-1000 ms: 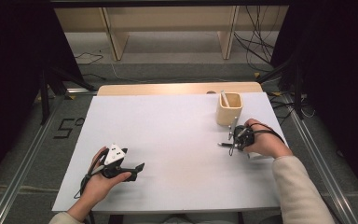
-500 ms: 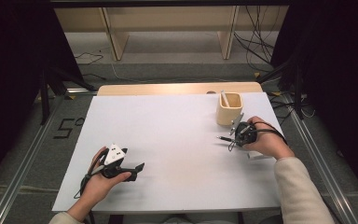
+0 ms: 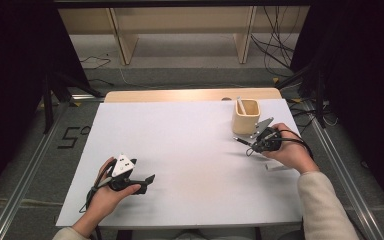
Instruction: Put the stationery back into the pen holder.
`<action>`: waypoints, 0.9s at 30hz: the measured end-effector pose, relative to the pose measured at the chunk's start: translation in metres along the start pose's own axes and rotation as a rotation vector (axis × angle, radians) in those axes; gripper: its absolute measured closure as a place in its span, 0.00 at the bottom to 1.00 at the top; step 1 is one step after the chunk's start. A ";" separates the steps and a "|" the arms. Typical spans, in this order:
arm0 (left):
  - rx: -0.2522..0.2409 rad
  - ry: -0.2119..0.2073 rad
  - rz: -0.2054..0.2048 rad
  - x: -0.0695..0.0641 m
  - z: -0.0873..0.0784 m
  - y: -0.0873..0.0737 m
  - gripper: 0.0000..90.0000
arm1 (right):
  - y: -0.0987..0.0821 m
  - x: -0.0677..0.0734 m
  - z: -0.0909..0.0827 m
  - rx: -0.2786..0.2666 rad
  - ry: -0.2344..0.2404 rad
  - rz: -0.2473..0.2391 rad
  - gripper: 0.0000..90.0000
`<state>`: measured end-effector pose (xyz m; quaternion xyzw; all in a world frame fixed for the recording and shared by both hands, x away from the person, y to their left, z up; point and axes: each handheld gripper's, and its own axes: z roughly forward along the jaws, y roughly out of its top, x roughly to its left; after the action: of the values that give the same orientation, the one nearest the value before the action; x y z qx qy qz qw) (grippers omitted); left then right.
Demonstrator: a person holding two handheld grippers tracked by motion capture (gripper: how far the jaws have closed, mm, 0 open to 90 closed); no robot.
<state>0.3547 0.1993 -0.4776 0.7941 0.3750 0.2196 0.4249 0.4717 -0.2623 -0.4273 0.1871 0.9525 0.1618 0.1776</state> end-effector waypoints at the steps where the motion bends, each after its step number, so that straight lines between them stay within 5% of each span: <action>1: 0.000 0.000 -0.001 0.000 0.000 0.000 0.14 | -0.001 0.000 -0.001 -0.017 -0.004 0.021 0.87; 13: -0.001 0.000 -0.002 0.000 0.000 0.000 0.14 | -0.004 -0.010 -0.020 -0.262 -0.065 0.197 0.87; 27: -0.001 -0.001 -0.002 0.000 0.000 0.000 0.14 | -0.005 -0.020 -0.034 -0.432 -0.169 0.357 0.87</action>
<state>0.3547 0.1994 -0.4775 0.7938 0.3754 0.2191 0.4254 0.4739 -0.2837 -0.3935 0.3224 0.8298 0.3736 0.2608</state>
